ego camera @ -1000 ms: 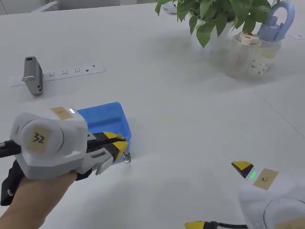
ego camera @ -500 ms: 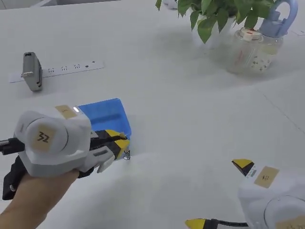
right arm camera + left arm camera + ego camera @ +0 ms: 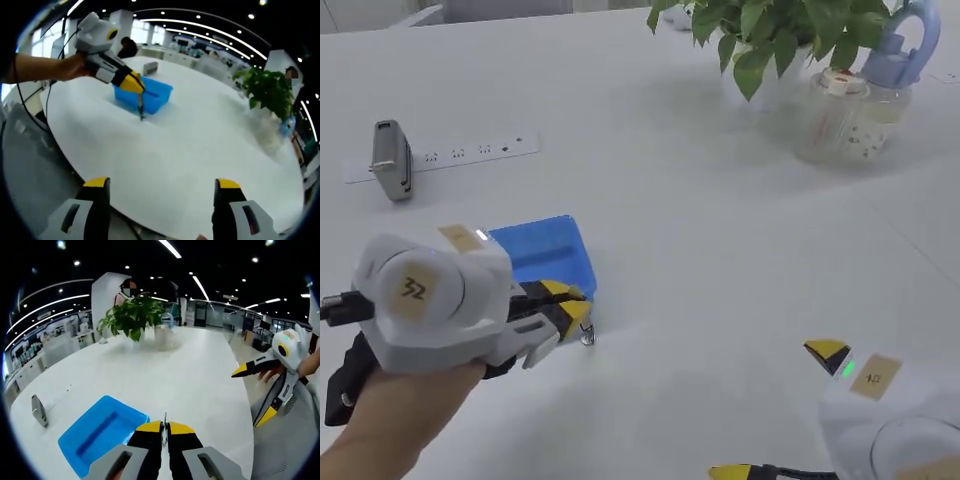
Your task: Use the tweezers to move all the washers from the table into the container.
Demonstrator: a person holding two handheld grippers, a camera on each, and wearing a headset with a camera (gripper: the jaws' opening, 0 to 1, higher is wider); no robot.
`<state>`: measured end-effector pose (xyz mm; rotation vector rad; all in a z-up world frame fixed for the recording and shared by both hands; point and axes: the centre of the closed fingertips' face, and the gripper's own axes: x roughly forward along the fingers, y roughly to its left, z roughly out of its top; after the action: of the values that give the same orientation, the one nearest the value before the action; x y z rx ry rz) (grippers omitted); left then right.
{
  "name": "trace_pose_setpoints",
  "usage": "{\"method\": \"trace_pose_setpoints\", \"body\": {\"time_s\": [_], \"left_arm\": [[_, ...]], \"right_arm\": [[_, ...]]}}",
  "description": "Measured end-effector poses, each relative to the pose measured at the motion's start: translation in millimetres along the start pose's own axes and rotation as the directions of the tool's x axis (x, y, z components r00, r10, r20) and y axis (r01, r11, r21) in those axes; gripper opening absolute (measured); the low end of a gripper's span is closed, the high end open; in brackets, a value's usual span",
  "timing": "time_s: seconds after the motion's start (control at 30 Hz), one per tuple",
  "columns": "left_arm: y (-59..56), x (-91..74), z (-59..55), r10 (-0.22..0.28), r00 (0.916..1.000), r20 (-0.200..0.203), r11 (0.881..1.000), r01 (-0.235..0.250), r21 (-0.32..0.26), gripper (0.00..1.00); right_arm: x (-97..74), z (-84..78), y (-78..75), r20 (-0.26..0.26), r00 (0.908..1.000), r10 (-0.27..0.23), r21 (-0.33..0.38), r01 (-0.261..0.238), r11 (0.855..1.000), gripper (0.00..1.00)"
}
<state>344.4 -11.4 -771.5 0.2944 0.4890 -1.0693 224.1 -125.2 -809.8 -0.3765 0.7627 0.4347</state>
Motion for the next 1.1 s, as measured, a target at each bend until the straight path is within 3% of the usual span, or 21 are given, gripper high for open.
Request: {"method": "trace_pose_setpoints", "body": {"time_s": [0.43, 0.8, 0.93, 1.1], "left_arm": [[1.9, -21.2, 29.3, 0.007, 0.9989, 0.047, 1.0, -0.009, 0.028, 0.0], [19.1, -37.1, 54.3, 0.052, 0.9938, 0.098, 0.997, -0.057, 0.052, 0.0], [25.8, -37.7, 59.4, 0.067, 0.9919, 0.108, 0.995, -0.074, 0.062, 0.0], [35.7, -32.4, 56.4, 0.081, 0.9914, 0.102, 0.995, -0.087, 0.056, 0.0]], "right_arm": [[-0.8, 0.9, -0.8, 0.006, 1.0, -0.007, -0.004, 0.007, 1.0, 0.84], [-1.0, 1.5, -1.7, 0.01, 0.9998, -0.015, -0.006, 0.015, 1.0, 0.84], [-1.1, 1.3, -1.9, 0.009, 0.9998, -0.017, -0.007, 0.017, 1.0, 0.84], [-1.8, 2.6, -1.9, 0.017, 0.9997, -0.016, -0.002, 0.016, 1.0, 0.85]]}}
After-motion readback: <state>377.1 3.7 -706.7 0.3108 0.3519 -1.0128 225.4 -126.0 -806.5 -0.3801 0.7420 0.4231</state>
